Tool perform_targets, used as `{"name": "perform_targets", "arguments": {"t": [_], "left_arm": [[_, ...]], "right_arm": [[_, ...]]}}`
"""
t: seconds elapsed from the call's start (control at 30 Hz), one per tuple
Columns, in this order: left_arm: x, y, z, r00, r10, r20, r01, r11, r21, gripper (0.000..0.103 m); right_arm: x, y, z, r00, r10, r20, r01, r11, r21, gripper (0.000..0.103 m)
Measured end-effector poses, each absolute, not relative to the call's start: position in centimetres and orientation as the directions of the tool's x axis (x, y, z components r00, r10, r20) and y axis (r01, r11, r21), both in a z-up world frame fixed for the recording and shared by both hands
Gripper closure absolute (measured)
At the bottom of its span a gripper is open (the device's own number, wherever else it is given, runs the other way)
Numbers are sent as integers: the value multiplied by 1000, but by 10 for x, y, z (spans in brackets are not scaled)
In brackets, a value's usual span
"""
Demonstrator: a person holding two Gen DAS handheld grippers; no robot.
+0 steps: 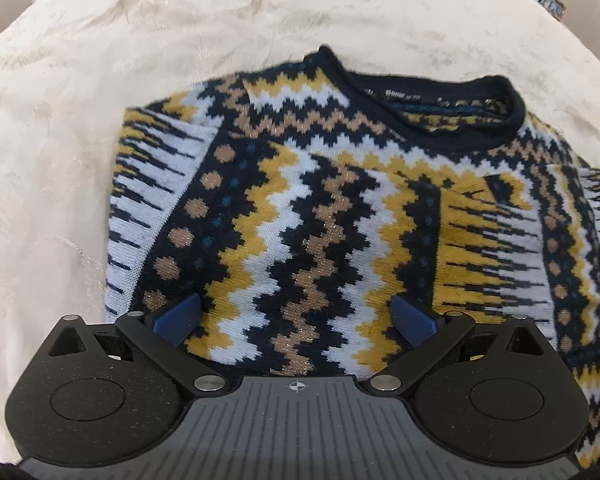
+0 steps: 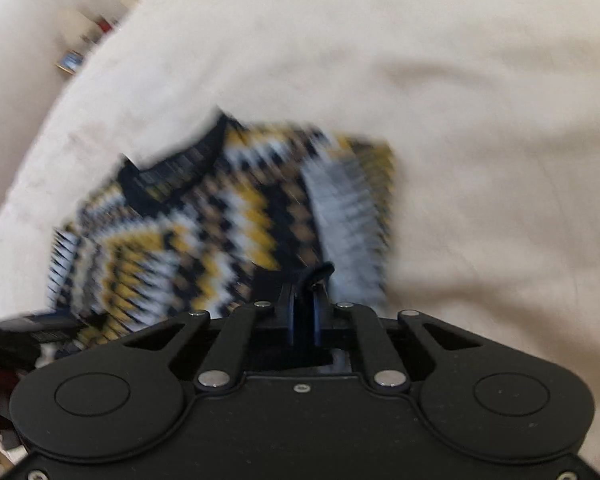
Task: Fold small clothes
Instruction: 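Grasp the placed cuff with the right gripper to adjust it, then release the cuff and lift both grippers away from the sweater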
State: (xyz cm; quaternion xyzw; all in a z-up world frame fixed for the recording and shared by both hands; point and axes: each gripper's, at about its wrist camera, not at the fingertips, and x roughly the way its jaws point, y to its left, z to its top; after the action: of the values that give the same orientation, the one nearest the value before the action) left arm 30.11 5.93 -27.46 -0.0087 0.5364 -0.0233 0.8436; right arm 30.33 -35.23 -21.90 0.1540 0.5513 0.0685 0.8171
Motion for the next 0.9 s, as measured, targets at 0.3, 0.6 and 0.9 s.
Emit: {"name": "perform_targets", "arguments": {"t": [0.3,0.6,0.9], "left_arm": [[290,66,-277,417,-17,-909,38,999,-1,0],[284,67,-266,443,-36,-896,45,999,-18,0],[246,69,-235,481,-37,-876,19,999,-32,0]], "right_arm": [[306,-346,-230,367,271,-890,30,953,303,86],[306,-338,-233,366,249,-897,18,961,275,67],[277,-350,-220,410,238,-880,5,965,263,29]]}}
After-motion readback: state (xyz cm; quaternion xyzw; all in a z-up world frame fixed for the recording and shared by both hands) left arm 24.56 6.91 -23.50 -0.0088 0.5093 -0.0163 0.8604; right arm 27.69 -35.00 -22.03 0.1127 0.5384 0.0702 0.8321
